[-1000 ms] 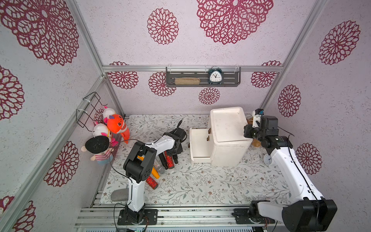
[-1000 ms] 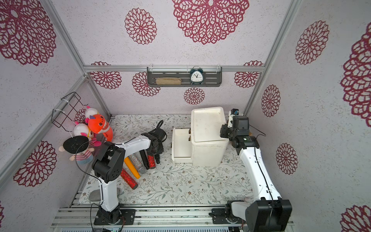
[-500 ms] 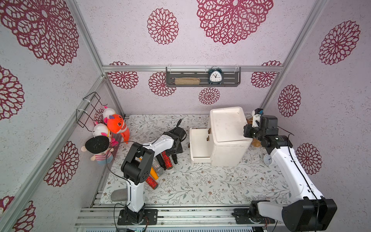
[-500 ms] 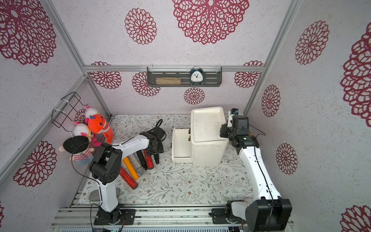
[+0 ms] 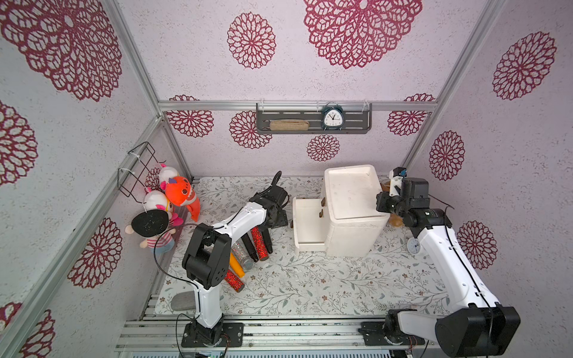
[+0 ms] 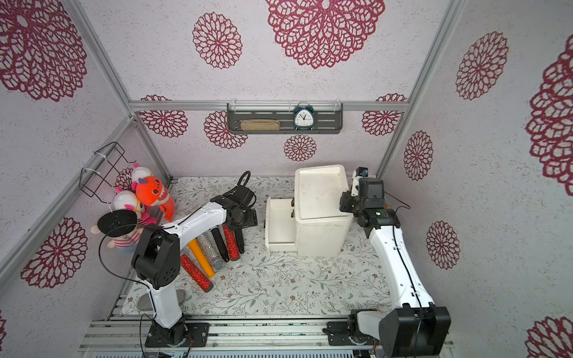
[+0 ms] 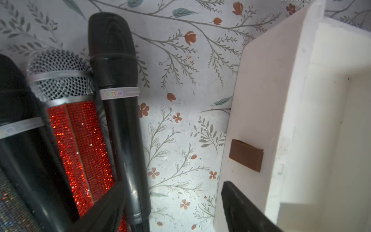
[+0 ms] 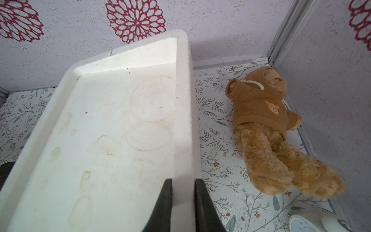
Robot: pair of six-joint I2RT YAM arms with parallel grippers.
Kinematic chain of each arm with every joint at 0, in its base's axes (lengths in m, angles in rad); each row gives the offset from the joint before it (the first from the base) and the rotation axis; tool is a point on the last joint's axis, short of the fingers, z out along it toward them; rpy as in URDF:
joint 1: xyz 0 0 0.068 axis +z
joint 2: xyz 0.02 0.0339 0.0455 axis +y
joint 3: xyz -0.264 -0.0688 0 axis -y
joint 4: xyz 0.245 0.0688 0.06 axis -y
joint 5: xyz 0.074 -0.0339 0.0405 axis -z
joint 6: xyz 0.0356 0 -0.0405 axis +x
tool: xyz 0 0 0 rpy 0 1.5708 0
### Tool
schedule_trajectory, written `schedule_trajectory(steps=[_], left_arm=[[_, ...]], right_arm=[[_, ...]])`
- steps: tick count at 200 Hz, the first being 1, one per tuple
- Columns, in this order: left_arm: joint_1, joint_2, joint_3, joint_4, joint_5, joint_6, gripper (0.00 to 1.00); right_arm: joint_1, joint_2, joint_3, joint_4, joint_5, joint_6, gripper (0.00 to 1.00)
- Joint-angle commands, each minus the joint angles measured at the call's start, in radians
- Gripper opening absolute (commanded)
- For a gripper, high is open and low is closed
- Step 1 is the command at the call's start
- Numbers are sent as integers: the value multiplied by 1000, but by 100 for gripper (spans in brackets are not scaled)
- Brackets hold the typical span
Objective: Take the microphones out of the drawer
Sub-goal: Place the microphone at the center of the board, then close the drawer of the storage box.
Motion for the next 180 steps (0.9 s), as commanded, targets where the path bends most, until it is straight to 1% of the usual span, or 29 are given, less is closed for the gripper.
schedule_trajectory(steps=[1,9,14,32,42,76,118,180], left_arm=[[-3,28,22,8,43,26,88],[-2,29,25,12,51,30,89],[-3,63,28,12,55,32,91],[-2,83,45,11,75,43,98],[-2,95,55,9,86,48,100],[-3,125,71,5,114,50,98],[-11,109,40,93,192,60,97],[-29,140,80,111,242,67,97]], right_arm=[[15,-34,115,180,-63,33,0],[15,-34,116,178,-63,32,0],[15,-35,117,178,-62,32,0],[15,-38,114,175,-58,32,0],[14,-36,113,172,-57,33,0],[16,-31,115,170,-64,36,0],[16,-4,123,148,-85,35,0],[23,6,119,140,-96,36,0]])
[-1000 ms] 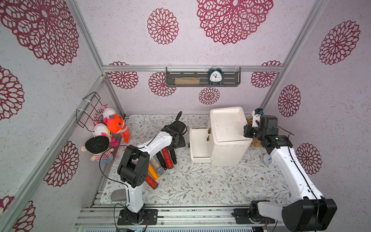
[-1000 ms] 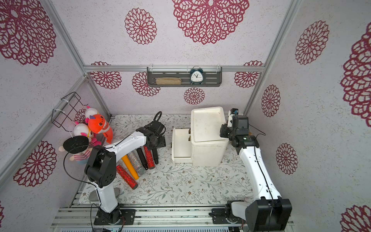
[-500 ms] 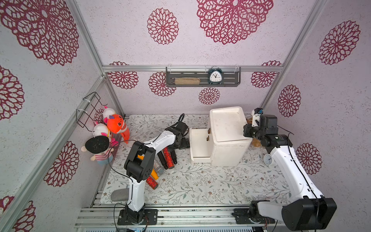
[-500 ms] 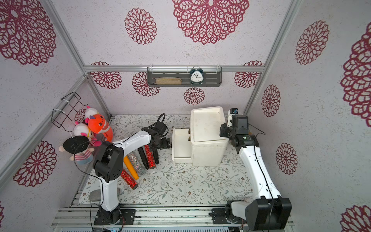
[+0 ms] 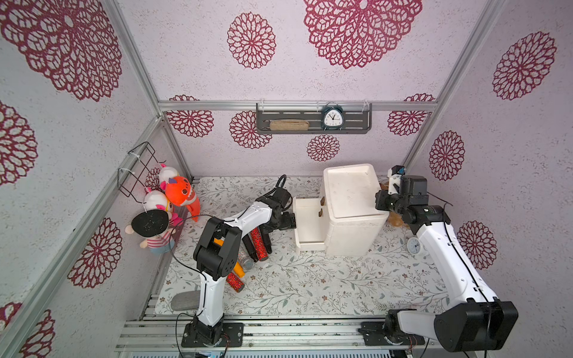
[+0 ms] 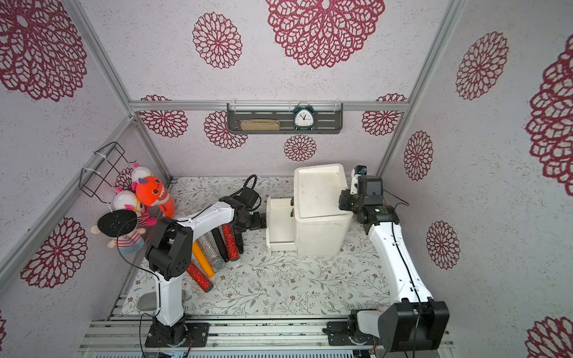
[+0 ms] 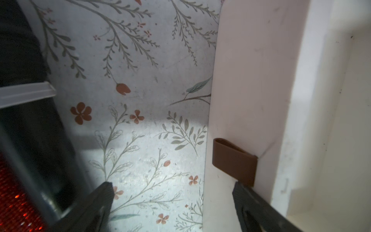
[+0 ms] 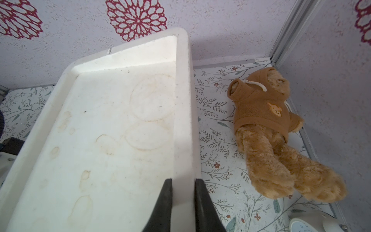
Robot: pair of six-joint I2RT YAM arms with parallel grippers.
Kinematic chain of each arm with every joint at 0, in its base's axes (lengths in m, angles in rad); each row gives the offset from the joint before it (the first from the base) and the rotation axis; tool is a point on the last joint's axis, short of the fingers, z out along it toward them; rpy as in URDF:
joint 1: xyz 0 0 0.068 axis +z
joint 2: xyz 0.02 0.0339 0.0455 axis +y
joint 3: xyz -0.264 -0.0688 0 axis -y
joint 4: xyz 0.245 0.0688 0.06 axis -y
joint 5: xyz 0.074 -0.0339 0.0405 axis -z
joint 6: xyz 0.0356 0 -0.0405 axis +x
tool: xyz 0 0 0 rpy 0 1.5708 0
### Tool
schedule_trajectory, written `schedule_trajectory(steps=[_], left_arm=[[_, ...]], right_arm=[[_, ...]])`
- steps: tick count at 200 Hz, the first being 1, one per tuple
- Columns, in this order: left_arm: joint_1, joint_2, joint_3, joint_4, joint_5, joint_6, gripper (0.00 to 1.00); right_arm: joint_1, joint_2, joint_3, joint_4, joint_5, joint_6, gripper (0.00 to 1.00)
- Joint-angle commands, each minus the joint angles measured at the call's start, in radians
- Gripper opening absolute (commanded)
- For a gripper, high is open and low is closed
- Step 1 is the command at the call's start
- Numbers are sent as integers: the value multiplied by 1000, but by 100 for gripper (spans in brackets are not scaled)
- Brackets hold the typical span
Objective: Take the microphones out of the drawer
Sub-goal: Close the drawer of the storage box.
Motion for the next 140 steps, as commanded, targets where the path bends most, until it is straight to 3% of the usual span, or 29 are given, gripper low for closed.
schedule_trajectory(steps=[1,140], left_arm=[[-25,20,35,65,59,11,97],[-56,88,128,105,127,13,97]], right_arm=[[21,-28,86,156,-91,44,0],[41,-1,82,145,-145,29,0]])
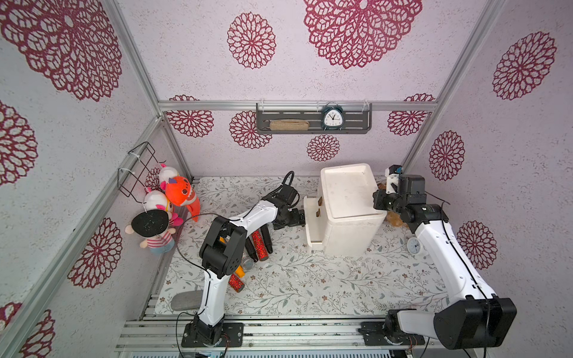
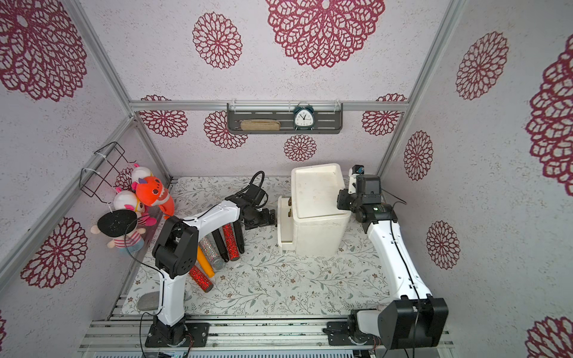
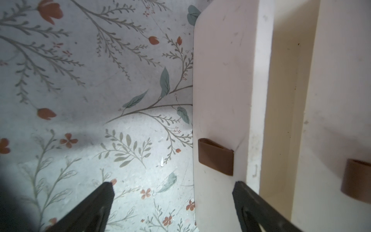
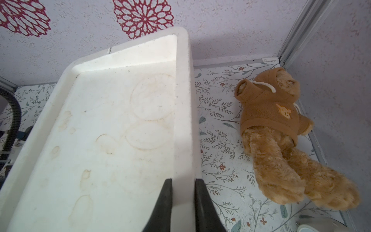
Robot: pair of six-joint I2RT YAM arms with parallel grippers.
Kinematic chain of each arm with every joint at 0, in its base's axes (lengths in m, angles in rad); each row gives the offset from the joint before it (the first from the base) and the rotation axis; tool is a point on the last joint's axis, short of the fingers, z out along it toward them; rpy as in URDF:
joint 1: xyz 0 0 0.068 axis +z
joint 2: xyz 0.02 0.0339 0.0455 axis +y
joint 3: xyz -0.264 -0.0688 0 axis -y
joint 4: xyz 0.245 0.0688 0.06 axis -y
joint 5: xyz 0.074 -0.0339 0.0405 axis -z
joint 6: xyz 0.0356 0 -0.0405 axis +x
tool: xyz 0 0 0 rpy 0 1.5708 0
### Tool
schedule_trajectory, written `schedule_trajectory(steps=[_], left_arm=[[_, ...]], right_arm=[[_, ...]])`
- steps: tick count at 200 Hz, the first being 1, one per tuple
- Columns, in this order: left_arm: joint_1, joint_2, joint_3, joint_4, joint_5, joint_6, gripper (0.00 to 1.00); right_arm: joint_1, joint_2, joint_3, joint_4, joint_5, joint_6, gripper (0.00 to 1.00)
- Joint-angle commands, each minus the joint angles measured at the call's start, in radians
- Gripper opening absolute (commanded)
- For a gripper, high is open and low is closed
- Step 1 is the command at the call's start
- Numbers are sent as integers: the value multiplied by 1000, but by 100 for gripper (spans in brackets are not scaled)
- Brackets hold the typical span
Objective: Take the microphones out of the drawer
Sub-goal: Close the drawer of the storage box.
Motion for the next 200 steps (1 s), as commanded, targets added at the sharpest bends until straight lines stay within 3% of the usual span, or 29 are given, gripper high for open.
schedule_trajectory(steps=[1,109,158,200], left_arm=[[-18,27,34,35,30,5,97],[-45,72,75,85,103,-25,97],[-6,-39,-6,82,65,-23,97],[84,-187,-35,-59,-25,27,97]], right_arm=[[29,-18,74,138,-119,30,0],[88,-16,78,137,-109,36,0],[110,-1,79,133,-98,30,0],[115,-11,64,141,-161,-8,0]])
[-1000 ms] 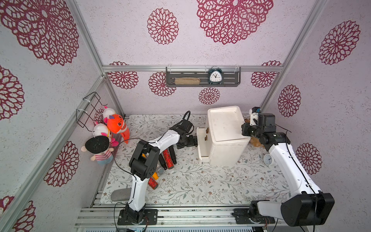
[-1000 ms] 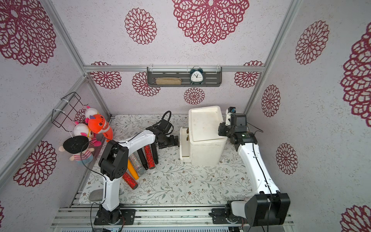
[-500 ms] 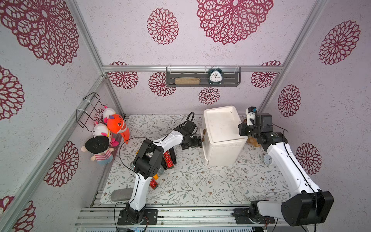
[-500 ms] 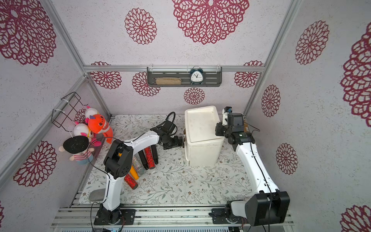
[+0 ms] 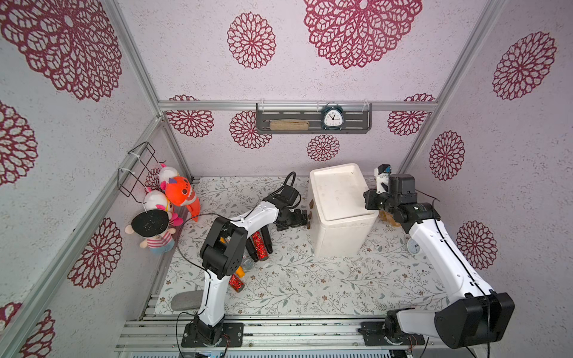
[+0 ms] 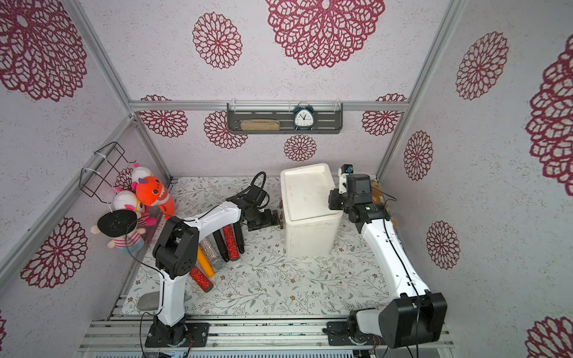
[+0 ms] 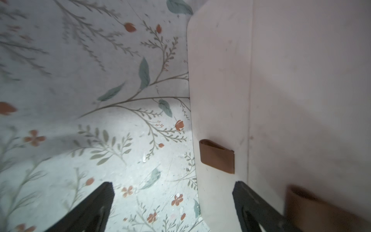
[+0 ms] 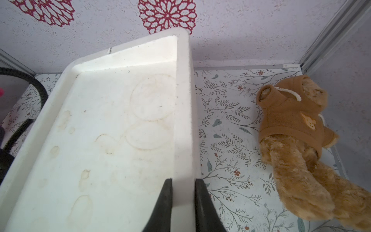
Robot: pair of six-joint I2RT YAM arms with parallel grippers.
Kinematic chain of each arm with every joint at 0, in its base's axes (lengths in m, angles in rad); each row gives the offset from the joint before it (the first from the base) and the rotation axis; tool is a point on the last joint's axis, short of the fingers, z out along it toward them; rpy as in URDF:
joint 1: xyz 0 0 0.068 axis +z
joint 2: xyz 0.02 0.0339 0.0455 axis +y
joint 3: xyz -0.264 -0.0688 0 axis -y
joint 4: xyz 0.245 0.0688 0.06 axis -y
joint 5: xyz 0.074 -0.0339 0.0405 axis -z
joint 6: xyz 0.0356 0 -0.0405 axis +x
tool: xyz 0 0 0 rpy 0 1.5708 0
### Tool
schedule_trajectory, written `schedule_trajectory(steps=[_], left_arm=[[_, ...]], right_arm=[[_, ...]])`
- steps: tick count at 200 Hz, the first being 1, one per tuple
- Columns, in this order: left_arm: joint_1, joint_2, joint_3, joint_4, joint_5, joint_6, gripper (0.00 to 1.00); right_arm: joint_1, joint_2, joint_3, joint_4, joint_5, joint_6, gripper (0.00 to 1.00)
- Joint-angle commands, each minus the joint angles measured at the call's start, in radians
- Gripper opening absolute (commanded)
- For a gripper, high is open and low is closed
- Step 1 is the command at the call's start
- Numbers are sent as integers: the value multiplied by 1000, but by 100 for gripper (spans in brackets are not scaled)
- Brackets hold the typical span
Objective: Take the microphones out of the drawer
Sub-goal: Close the drawer of the storage box, then move the storage box to the center of the board, then reset both arms
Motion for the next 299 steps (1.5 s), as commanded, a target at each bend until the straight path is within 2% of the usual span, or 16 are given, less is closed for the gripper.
schedule_trajectory(steps=[1,40,85,120,150,187,204,220,254,278,299], left_arm=[[66,-141,-11,-62,-64,35,97],[138,-245,-33,-105,-99,66,97],[202,-313,-32,-132,-125,96,97],[259,-340,-34,-143,-124,116,97],[305,-359,-35,-146,-121,141,97],[361,-378,-38,-152,-111,171,97],[384,-385,-37,-155,-101,186,97],[403,-392,-41,-155,-88,195,97],[425,-410,-56,-139,-56,224,97],[431,-420,-75,-120,-50,243,100],[442,-422,-88,-113,-68,247,97]], right_arm=[[27,-28,56,124,-158,2,0],[72,-28,65,122,-226,-44,0],[147,-27,91,97,-184,-63,0],[161,-32,114,88,-179,-50,0],[161,-28,166,92,-192,-47,31],[148,29,333,49,-161,-65,69],[102,69,416,26,-165,-49,81],[37,105,471,16,-207,-20,98],[-68,145,473,17,-211,-14,99],[-112,130,384,51,-166,-39,99],[-132,103,272,94,-119,-62,99]])
